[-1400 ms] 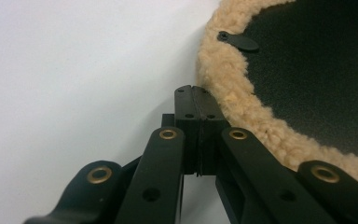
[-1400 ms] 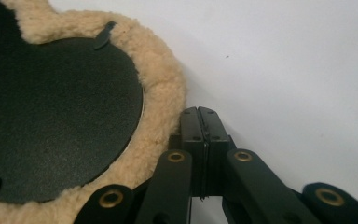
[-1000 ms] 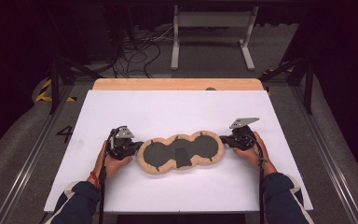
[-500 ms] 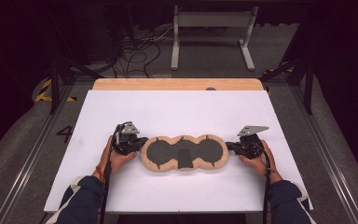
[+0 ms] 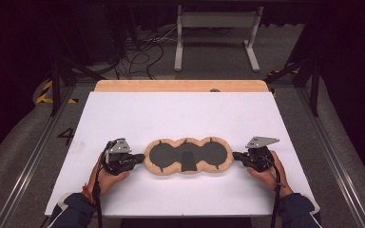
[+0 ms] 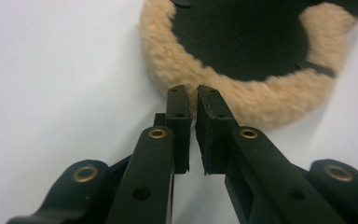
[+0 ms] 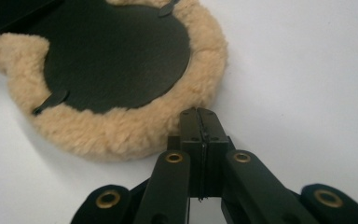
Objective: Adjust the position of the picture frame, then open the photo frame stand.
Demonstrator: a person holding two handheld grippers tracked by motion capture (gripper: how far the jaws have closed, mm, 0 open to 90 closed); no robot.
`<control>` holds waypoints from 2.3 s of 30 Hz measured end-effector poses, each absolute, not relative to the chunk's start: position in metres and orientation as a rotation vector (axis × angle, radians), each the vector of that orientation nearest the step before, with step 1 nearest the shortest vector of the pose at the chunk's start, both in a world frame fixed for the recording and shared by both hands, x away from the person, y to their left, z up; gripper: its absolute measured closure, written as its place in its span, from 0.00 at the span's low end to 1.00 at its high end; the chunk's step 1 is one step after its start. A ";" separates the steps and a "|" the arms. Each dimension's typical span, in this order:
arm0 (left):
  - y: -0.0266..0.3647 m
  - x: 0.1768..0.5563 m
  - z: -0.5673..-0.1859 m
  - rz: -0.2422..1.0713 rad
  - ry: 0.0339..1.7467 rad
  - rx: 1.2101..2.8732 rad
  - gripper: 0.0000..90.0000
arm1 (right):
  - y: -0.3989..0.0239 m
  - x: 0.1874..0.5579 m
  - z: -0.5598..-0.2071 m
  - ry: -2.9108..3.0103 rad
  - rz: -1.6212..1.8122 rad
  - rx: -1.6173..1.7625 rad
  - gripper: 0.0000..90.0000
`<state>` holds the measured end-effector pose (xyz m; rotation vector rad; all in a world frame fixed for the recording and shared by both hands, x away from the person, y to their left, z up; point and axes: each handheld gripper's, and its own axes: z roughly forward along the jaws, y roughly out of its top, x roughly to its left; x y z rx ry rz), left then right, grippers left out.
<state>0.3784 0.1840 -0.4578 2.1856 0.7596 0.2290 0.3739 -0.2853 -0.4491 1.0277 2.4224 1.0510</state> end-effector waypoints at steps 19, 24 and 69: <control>0.171 0.375 -0.465 0.197 0.735 2.235 0.93 | -0.284 0.355 -0.454 2.423 1.046 1.058 1.00; 0.167 0.382 -0.465 0.209 0.712 2.240 0.93 | -0.287 0.357 -0.454 2.400 1.037 1.088 1.00; 0.219 0.321 -0.466 0.335 0.760 2.146 0.11 | -0.259 0.318 -0.435 2.476 1.238 0.976 0.51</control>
